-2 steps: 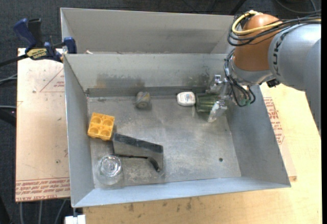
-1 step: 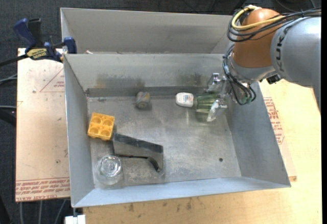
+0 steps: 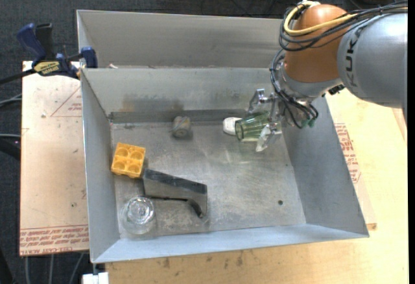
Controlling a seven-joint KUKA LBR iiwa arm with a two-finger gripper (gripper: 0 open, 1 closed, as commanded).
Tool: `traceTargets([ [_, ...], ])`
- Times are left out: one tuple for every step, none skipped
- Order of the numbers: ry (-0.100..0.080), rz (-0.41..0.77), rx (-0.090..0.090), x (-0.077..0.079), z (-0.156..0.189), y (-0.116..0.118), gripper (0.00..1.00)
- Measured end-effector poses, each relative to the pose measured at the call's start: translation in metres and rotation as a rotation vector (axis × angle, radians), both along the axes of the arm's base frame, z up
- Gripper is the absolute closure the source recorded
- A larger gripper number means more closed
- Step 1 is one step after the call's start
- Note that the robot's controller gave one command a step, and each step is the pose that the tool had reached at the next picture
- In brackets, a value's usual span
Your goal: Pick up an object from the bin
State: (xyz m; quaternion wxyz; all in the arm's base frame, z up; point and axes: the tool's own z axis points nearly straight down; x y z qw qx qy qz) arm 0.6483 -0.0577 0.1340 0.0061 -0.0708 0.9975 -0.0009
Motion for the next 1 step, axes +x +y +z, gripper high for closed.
traceTargets([
  [0.001,0.243,-0.002,-0.0132,0.1747,-0.0047,1.0],
])
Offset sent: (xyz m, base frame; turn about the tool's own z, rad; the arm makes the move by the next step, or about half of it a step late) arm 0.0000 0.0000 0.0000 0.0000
